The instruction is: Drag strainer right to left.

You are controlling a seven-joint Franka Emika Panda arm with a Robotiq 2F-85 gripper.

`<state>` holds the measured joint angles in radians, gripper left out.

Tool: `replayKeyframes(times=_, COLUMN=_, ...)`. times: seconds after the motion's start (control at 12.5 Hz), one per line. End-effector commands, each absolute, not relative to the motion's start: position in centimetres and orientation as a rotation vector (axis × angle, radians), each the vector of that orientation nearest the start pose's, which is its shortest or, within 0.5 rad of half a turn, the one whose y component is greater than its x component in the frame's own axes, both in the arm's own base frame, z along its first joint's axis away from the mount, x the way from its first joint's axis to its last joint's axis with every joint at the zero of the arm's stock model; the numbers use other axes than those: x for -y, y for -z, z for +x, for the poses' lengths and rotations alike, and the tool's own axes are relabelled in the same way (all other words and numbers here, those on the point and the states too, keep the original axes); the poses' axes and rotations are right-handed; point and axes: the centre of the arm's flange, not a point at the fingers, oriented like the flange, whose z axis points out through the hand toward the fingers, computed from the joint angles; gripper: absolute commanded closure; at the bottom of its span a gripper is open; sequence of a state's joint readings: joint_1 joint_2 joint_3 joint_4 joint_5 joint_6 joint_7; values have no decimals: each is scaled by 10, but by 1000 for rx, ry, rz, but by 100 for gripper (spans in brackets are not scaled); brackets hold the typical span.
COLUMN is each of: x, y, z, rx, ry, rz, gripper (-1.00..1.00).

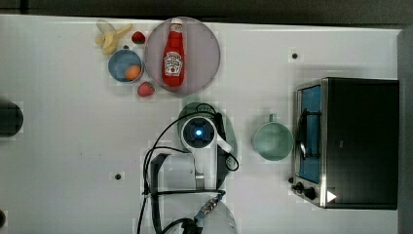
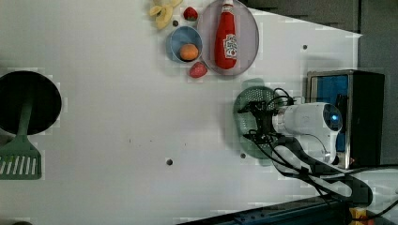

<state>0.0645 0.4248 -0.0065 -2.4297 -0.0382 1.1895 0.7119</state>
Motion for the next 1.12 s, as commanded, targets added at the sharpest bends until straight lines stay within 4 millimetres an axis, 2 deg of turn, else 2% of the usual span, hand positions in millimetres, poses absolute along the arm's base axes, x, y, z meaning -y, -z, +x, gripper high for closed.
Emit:
replayKeyframes(times=0.08, x=-41, y=-143, z=481, rx=-2134, ry=-53, rz=-2386, gripper=-100)
replayKeyframes(times=0.4, x=-75, y=-143, z=480, rx=-2180, ry=-49, rz=-2331, gripper=-100)
replayKeyframes(times=1.12, x=-180, y=-144, z=470, rx=-2164, ry=-70, rz=-2305, gripper=-100)
